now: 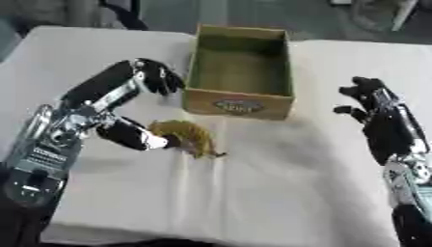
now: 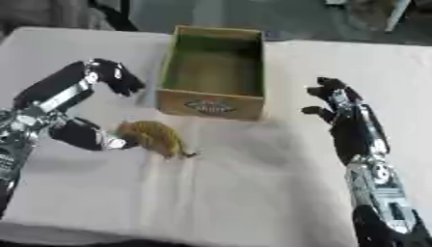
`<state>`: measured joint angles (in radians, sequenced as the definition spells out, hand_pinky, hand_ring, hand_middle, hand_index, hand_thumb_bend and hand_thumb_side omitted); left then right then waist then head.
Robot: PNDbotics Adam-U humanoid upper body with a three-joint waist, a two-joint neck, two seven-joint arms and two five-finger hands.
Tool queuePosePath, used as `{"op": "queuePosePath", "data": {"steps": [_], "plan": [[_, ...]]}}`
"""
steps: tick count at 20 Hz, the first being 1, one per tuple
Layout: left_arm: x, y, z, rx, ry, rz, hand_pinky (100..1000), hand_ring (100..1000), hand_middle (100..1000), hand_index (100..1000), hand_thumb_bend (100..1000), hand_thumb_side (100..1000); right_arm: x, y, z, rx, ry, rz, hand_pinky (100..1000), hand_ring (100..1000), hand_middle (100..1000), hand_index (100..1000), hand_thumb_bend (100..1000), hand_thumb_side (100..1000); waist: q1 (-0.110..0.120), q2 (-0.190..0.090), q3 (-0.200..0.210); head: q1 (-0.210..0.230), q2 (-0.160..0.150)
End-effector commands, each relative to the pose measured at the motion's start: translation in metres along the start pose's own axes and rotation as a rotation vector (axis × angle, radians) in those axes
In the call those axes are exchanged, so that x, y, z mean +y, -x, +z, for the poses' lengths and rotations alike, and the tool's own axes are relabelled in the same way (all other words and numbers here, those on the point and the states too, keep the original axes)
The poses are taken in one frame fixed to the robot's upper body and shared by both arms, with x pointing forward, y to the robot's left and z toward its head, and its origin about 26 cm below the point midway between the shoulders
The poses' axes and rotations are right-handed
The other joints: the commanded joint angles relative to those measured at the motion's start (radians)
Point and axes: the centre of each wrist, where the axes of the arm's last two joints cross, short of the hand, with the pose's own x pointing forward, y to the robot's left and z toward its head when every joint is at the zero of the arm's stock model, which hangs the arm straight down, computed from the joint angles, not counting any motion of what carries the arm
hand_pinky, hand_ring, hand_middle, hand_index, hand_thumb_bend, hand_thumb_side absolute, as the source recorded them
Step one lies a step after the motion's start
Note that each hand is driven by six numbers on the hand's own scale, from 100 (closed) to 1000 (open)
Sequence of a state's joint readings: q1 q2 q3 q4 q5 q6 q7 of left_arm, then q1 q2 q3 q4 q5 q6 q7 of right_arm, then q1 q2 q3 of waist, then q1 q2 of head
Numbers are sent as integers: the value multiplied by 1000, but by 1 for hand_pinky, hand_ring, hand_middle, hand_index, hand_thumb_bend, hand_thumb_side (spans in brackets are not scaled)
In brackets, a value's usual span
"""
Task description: Pick up objects on the table and place them in the box.
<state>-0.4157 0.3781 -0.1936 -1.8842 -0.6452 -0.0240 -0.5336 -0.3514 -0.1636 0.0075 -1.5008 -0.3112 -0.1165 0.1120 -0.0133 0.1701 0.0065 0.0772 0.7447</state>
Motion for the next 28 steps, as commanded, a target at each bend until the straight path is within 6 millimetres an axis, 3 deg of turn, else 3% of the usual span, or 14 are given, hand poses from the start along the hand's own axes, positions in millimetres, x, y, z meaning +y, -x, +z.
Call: {"op": "queuePosePath", "data": {"steps": [1,10,28], "plan": [[1,-2,-7,22,11,-49,624,603,598,745,648,100,-1,-8,-4,-21,-12,11,595,826,594,757,100,598,2,-16,-2,3,0],[-22,6,-26,75,89,-100,622,605,603,744,673,100,0,-7,-3,-18,-15,8,595,826,594,757,100,600,2,-16,-6,7,-1],[-54,35,-52,218,124,-136,595,562,554,697,641,100,1,-5,-3,-13,-19,4,595,825,593,757,100,605,2,-16,-15,11,0]]}}
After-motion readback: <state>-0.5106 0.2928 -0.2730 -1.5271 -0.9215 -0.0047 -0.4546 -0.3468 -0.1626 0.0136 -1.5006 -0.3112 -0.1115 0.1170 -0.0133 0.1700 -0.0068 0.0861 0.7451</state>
